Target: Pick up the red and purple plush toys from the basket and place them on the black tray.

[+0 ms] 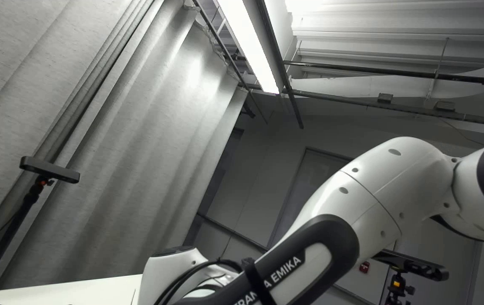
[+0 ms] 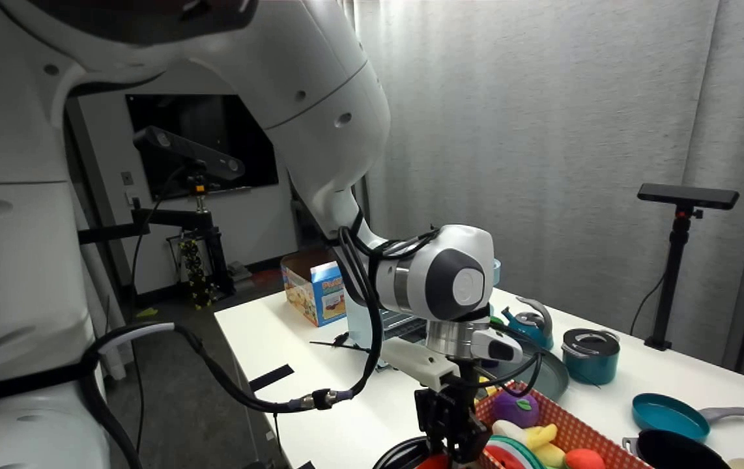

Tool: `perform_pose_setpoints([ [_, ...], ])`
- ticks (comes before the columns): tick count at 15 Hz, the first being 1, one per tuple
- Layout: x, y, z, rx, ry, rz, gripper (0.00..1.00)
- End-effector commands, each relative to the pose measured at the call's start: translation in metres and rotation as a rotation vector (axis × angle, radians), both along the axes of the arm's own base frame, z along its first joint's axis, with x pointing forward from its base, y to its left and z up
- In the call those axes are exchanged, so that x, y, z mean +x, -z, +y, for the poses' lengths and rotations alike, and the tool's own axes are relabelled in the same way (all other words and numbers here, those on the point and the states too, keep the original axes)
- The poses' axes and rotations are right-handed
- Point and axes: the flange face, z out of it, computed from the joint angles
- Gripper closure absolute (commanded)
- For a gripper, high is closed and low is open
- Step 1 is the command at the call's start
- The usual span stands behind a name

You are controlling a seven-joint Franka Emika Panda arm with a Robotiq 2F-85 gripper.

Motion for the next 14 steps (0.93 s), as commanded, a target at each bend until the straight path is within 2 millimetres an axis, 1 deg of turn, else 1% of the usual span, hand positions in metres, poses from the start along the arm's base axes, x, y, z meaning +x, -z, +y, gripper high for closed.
perform_pose_setpoints([
  [1,0.015,-0.005,-0.007,-0.017,-0.017,-0.016,0.34],
  [4,0.026,-0.019,-0.011,-0.019,-0.014,-0.054,0.1],
  [5,0.03,-0.026,-0.011,-0.016,-0.012,-0.067,0.03],
  [6,0.033,-0.03,-0.011,-0.015,-0.011,-0.077,0.0],
  [11,0.045,-0.047,-0.008,-0.02,-0.014,-0.126,0.0],
  [14,0.061,-0.058,-0.007,-0.009,0.001,-0.181,0.0],
])
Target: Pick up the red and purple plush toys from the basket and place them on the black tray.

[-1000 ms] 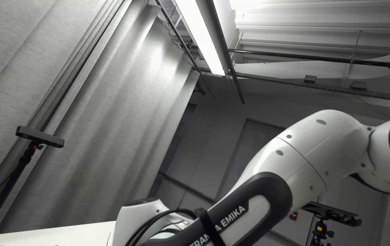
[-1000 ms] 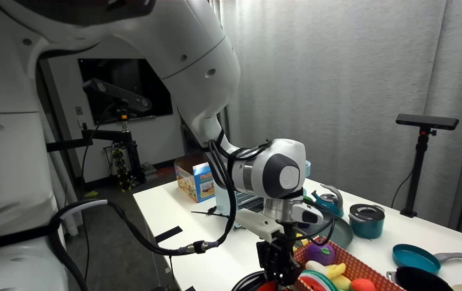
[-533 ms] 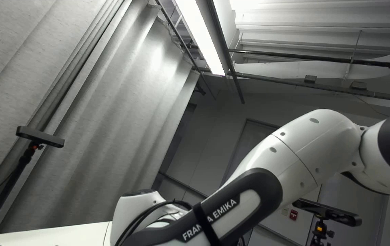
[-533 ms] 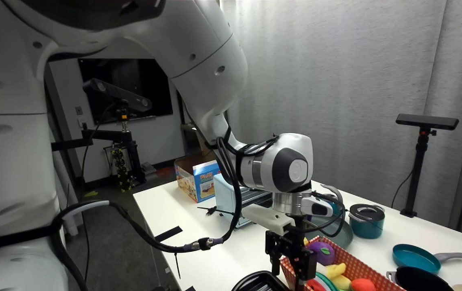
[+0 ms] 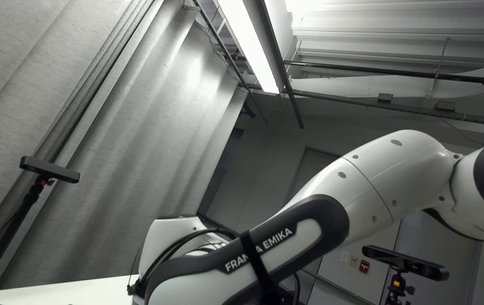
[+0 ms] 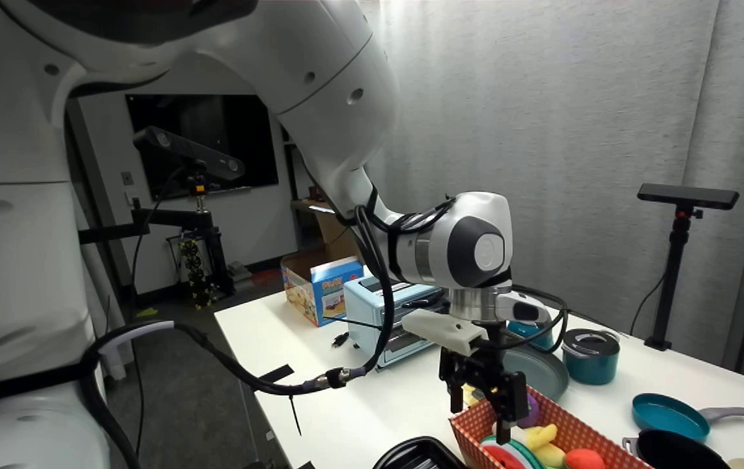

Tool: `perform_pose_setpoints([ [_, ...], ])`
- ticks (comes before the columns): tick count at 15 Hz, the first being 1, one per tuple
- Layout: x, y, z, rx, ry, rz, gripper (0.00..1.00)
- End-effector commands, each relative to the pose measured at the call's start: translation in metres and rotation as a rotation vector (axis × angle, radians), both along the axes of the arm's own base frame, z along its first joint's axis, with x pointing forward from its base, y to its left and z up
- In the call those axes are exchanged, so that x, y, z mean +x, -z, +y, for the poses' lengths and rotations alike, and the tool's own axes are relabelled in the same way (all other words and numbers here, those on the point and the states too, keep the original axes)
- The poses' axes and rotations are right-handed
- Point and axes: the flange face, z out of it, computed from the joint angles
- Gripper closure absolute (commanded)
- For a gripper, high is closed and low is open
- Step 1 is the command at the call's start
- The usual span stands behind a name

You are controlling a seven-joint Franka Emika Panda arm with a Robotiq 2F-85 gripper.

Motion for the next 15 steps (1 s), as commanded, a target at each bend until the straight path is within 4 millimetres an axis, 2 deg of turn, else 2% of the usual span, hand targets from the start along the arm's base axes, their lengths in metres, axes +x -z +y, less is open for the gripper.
perform_pose_setpoints([
  [1,0.02,-0.02,-0.001,0.002,0.004,-0.085,0.0],
  [4,0.043,-0.027,0.001,0.027,0.008,-0.155,0.0],
  [7,0.061,-0.023,0.001,0.046,0.017,-0.2,0.0],
  [15,0.093,0.031,-0.008,0.108,0.101,-0.23,0.0],
])
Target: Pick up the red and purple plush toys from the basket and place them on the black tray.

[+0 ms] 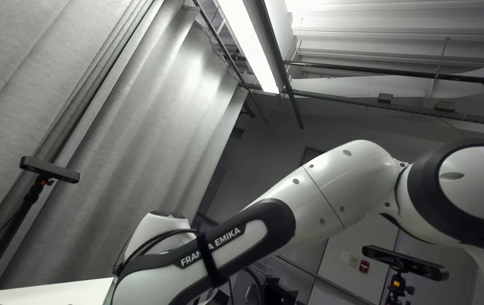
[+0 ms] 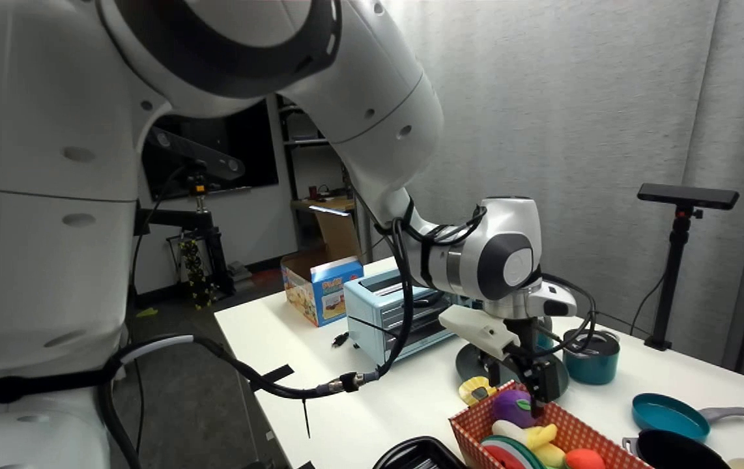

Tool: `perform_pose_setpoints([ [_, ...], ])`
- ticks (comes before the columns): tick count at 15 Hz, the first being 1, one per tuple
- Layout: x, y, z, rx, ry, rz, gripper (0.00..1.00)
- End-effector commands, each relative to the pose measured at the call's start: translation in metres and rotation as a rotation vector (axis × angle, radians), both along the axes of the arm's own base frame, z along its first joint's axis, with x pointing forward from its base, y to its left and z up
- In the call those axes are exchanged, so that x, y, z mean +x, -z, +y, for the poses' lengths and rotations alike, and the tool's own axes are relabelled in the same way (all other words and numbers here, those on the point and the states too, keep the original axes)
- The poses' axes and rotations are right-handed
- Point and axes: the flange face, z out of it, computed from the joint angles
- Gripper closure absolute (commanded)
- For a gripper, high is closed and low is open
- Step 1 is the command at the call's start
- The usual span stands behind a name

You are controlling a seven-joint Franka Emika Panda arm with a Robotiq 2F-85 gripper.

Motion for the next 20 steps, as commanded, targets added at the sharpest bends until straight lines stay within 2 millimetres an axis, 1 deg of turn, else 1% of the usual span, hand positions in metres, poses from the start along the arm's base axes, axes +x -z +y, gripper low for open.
perform_pose_setpoints([
  [1,0.024,0.02,-0.004,0.03,0.037,-0.022,0.0],
  [5,0.047,0.03,-0.001,0.04,0.06,-0.041,0.02],
  [6,0.051,0.031,-0.001,0.043,0.067,-0.043,0.08],
  [7,0.054,0.032,-0.001,0.044,0.074,-0.043,0.29],
  [9,0.06,0.034,0.0,0.055,0.1,-0.037,0.34],
  [10,0.062,0.034,0.001,0.061,0.117,-0.031,0.4],
  [14,0.067,0.036,0.001,0.06,0.157,-0.033,0.73],
  [17,0.069,0.036,-0.001,0.035,0.171,-0.044,0.93],
  [18,0.07,0.036,-0.002,0.025,0.171,-0.046,0.98],
  [19,0.044,0.019,-0.02,0.026,0.177,-0.047,1.0],
  [20,0.037,0.014,-0.021,0.025,0.174,-0.044,1.0],
])
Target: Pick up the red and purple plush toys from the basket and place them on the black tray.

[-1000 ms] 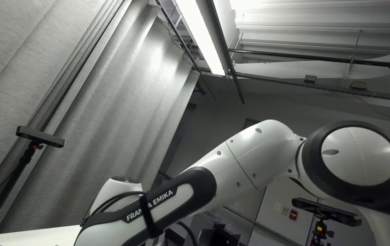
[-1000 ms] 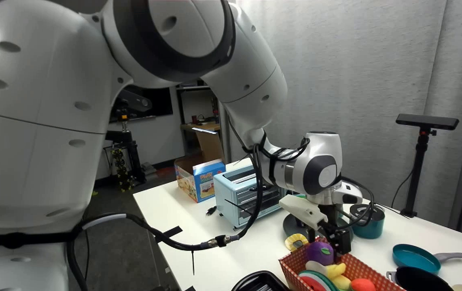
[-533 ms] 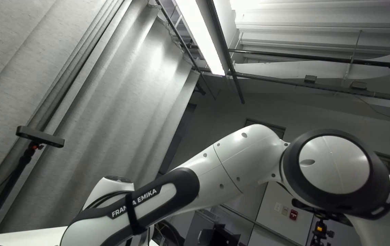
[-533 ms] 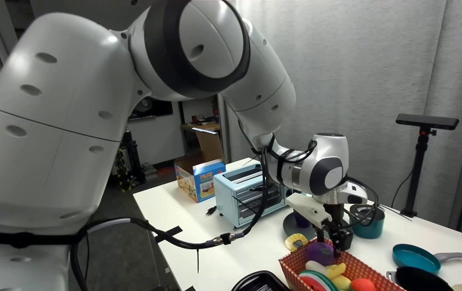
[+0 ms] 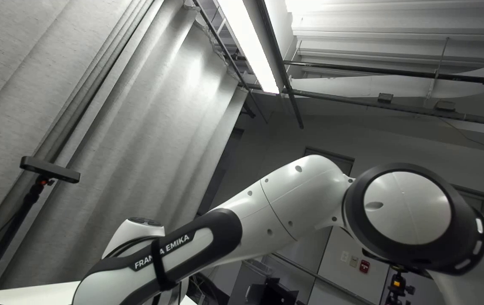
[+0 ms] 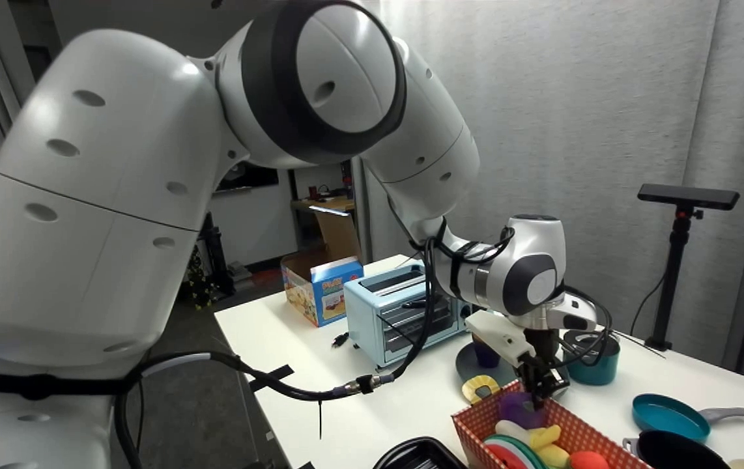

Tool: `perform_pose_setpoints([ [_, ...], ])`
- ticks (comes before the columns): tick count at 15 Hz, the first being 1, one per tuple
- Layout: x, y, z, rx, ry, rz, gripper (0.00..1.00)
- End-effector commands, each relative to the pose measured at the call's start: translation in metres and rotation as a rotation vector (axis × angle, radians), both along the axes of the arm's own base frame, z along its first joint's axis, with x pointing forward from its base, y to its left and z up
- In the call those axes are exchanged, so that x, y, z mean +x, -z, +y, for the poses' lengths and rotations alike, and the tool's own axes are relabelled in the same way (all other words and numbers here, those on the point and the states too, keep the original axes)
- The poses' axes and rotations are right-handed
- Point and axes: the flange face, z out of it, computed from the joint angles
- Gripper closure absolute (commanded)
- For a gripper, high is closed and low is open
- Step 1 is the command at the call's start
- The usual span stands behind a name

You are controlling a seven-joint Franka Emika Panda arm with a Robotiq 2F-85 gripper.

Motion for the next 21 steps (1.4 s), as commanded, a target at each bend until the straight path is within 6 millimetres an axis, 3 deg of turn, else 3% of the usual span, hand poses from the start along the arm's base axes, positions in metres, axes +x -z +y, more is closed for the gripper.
perform_pose_setpoints([
  [1,-0.033,-0.029,-0.019,-0.019,0.018,0.008,1.0],
  [6,-0.076,-0.078,-0.021,-0.037,-0.021,-0.005,0.98],
  [11,-0.104,-0.112,-0.006,-0.031,-0.108,-0.051,0.98],
  [15,-0.13,-0.117,0.02,-0.001,-0.191,-0.024,0.98],
  [21,-0.179,-0.096,0.045,0.006,-0.302,0.146,0.98],
])
